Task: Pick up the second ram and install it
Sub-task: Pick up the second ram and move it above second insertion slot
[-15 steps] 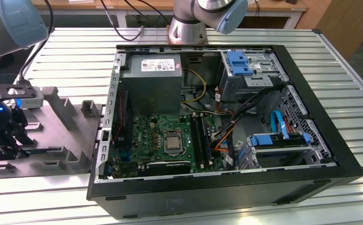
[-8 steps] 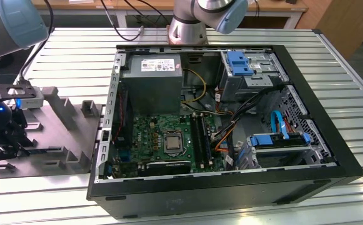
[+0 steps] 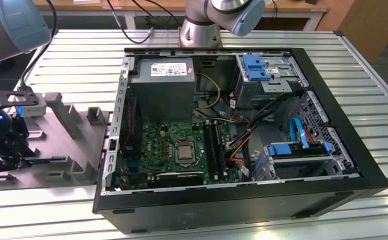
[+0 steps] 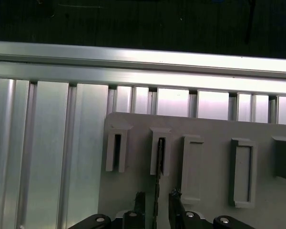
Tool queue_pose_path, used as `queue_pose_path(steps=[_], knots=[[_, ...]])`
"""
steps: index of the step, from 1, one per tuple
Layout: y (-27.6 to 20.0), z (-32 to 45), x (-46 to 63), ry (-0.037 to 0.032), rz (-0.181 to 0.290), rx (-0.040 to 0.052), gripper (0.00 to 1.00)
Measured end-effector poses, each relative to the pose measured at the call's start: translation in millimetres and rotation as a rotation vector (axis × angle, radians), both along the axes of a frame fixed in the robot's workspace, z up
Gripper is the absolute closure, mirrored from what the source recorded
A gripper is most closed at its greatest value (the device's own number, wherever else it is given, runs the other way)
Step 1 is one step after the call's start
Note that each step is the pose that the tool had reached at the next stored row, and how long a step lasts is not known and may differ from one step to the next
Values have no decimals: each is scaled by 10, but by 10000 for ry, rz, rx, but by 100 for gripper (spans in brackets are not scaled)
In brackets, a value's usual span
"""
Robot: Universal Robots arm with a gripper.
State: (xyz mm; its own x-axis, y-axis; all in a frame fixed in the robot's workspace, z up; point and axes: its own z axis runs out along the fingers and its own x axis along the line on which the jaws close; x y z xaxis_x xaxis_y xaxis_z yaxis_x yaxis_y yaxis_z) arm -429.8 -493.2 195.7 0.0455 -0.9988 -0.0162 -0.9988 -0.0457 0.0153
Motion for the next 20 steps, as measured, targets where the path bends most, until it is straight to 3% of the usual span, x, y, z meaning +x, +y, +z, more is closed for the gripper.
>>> queue_pose_path(steps=[5,6,12,13,20], knots=[[-1,0,0,0,0,0,68],[-1,0,0,-1,0,0,75],[-1,0,0,-1,0,1,77],[-2,0,0,0,0,0,84],[-3,-1,0,-1,0,1,84]])
